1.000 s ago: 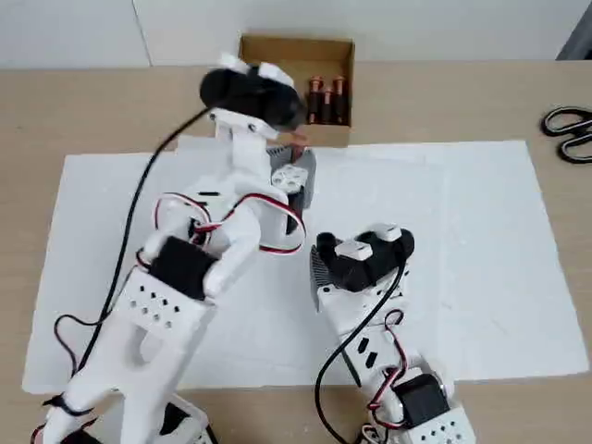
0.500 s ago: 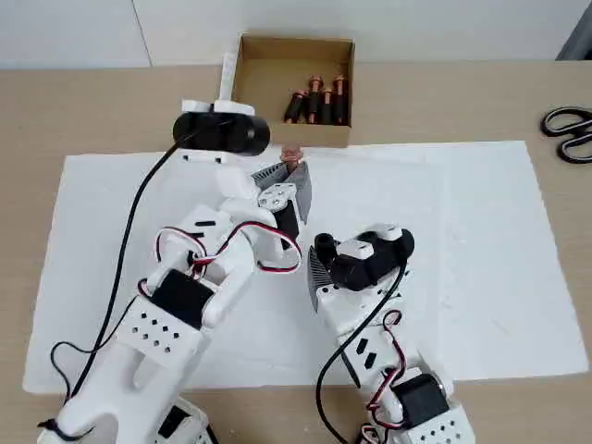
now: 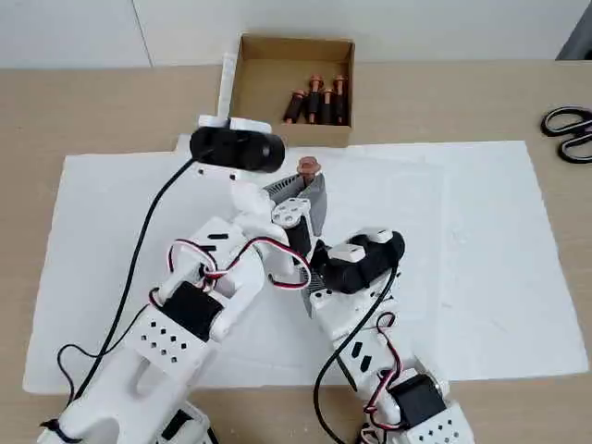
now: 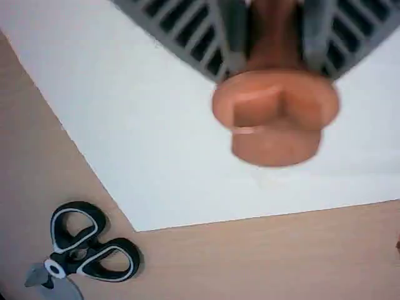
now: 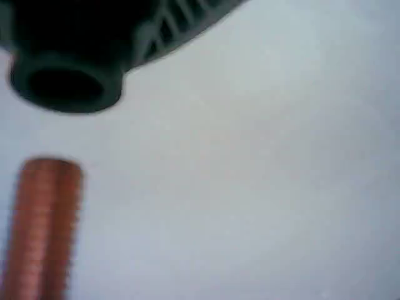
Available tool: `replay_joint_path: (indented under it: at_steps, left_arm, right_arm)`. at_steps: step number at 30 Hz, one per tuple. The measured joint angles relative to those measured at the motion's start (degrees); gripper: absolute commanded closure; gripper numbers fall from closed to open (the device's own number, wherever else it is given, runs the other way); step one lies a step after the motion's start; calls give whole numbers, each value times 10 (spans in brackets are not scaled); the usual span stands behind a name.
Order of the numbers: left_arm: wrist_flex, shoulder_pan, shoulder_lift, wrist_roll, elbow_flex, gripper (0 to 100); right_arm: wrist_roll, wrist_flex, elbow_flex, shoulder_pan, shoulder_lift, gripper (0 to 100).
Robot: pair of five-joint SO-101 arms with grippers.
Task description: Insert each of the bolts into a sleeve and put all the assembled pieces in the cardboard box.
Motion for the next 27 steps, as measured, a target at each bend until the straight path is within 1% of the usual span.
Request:
replay_joint_path:
  at_steps: [3, 7, 14, 20, 27]
  left_arm:
    - [-32, 1, 0, -24, 34, 994]
    - [-54, 1, 0, -29, 53, 994]
    - [-55, 1, 0, -30, 54, 994]
    - [-26, 18, -2, -30, 54, 994]
    - [-25, 18, -4, -30, 54, 994]
  right_arm:
    - [0, 0, 0, 0, 0, 995]
    - [0, 0, 0, 0, 0, 995]
    - [0, 0, 0, 0, 0, 995]
    - [0, 0, 1, 1, 1, 995]
    - [-1, 0, 1, 1, 1, 995]
